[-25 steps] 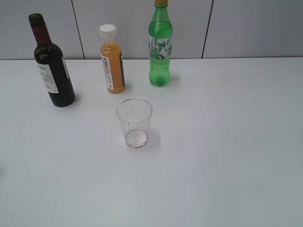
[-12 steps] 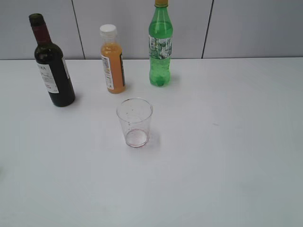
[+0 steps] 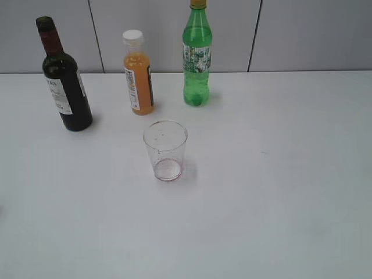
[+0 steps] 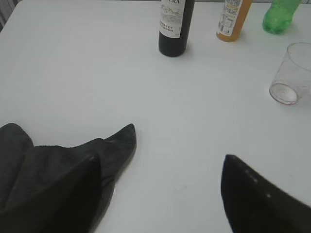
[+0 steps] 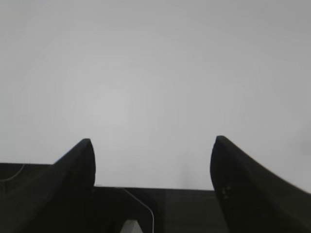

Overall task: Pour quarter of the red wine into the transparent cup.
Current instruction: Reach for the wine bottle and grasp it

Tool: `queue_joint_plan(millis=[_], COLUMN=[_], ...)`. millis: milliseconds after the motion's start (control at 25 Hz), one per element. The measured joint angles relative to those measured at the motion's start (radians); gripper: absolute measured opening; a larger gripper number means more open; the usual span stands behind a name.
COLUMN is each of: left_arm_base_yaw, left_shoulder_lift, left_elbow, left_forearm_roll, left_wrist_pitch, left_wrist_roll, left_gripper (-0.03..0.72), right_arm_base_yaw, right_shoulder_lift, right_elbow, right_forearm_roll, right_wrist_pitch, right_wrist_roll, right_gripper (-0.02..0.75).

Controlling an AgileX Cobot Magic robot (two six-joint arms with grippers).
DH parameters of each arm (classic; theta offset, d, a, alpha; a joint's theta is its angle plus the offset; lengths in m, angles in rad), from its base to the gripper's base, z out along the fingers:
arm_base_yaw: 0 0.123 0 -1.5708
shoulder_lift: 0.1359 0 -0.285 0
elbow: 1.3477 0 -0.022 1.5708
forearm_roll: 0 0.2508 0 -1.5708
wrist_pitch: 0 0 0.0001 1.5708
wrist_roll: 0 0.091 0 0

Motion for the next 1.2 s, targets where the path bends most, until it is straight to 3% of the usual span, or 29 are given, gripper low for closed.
queue_joint_plan(millis=[800,1200], left_arm_base_yaw=[0.000,0.002], left_shoulder_lift=[0.000,0.000], left_elbow=[0.000,0.000], left_forearm_roll=[0.000,-0.001], left_wrist_pitch=[0.000,0.000], left_wrist_roll=[0.000,0.000], left_gripper=[0.585,0.585], right_arm_base_yaw=[0.001,0.069], right_shoulder_lift=[-0.463,-0.479], right_elbow=[0.037,0.037], right_forearm_roll=[0.039,0.041], right_wrist_pitch=[-0.059,-0.061], right_wrist_roll=[-0.002,-0.003], right_gripper=[0.590,0.589])
